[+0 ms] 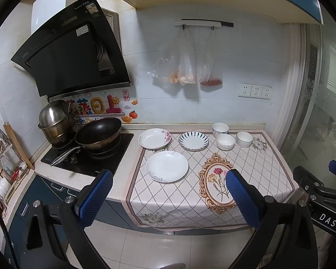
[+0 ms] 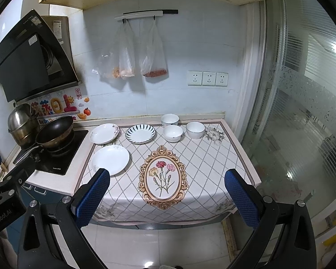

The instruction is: Organize plates and bowls

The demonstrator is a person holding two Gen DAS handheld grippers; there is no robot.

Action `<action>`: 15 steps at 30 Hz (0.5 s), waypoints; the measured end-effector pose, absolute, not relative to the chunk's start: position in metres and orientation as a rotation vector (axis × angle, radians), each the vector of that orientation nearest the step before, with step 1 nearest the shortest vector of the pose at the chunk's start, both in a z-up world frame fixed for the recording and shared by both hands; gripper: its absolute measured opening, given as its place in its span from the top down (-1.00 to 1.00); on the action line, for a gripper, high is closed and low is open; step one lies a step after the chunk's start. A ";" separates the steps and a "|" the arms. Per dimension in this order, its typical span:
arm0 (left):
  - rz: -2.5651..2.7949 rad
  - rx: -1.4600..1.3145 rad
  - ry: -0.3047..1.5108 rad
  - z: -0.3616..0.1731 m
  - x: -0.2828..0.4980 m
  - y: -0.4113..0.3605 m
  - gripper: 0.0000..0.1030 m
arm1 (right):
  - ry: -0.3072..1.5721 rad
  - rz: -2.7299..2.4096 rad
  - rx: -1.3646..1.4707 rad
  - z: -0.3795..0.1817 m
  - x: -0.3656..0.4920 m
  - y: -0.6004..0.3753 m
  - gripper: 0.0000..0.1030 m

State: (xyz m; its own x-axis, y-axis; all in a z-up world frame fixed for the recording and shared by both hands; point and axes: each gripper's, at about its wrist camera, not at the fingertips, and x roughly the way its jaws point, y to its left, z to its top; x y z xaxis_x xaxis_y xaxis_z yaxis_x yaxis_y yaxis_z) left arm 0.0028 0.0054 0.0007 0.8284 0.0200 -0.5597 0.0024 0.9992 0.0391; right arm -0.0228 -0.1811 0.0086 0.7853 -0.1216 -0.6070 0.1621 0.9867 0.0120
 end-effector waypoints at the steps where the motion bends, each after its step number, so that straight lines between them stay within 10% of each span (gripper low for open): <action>1: 0.010 0.039 0.595 0.001 0.002 0.004 -1.00 | 0.651 -0.151 0.065 0.009 -0.023 -0.181 -1.00; 15: 0.009 0.039 0.593 0.001 0.003 0.003 -1.00 | 0.649 -0.133 0.054 0.008 -0.027 -0.178 -1.00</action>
